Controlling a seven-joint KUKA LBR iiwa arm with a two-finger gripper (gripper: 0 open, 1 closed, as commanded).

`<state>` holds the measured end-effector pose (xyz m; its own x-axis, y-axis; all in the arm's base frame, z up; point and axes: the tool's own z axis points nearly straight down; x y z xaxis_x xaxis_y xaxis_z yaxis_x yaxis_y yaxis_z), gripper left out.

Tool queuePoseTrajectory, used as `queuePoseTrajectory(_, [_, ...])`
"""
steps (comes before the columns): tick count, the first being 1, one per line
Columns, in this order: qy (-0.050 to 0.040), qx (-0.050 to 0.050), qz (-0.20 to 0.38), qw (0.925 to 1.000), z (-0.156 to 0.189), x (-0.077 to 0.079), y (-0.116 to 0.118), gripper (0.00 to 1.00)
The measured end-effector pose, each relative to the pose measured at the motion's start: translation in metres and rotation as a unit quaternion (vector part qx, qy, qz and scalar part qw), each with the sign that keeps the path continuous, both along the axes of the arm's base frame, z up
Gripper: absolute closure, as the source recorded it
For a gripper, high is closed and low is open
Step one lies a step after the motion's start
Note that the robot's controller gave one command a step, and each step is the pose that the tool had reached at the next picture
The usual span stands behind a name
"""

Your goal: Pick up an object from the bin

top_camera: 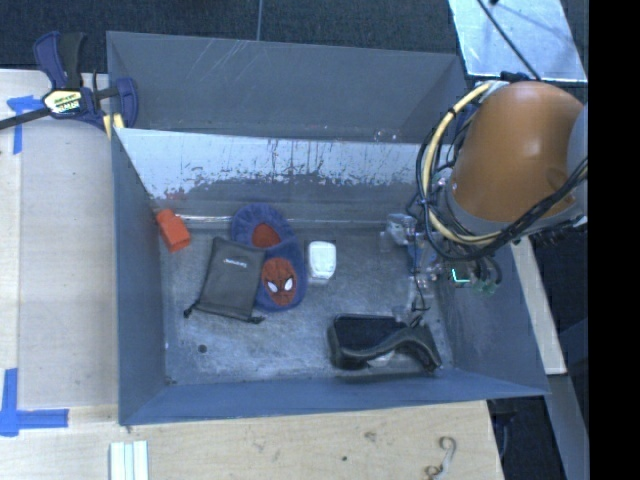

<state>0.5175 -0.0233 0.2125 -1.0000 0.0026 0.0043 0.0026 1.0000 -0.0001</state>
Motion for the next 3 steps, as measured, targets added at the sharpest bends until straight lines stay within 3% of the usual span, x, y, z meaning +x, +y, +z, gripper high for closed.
queuePoseTrajectory(1, [0.0048, -0.001, 0.095, 0.9955, -0.1371, -0.0274, 0.0012, 0.00])
queuePoseTrajectory(2, [0.0128, -0.001, 0.095, 0.9954, -0.1358, -0.0308, 0.0002, 1.00])
queuePoseTrajectory(3, [0.0015, 0.000, 0.095, 0.9955, -0.1357, -0.0261, 0.0017, 0.00])
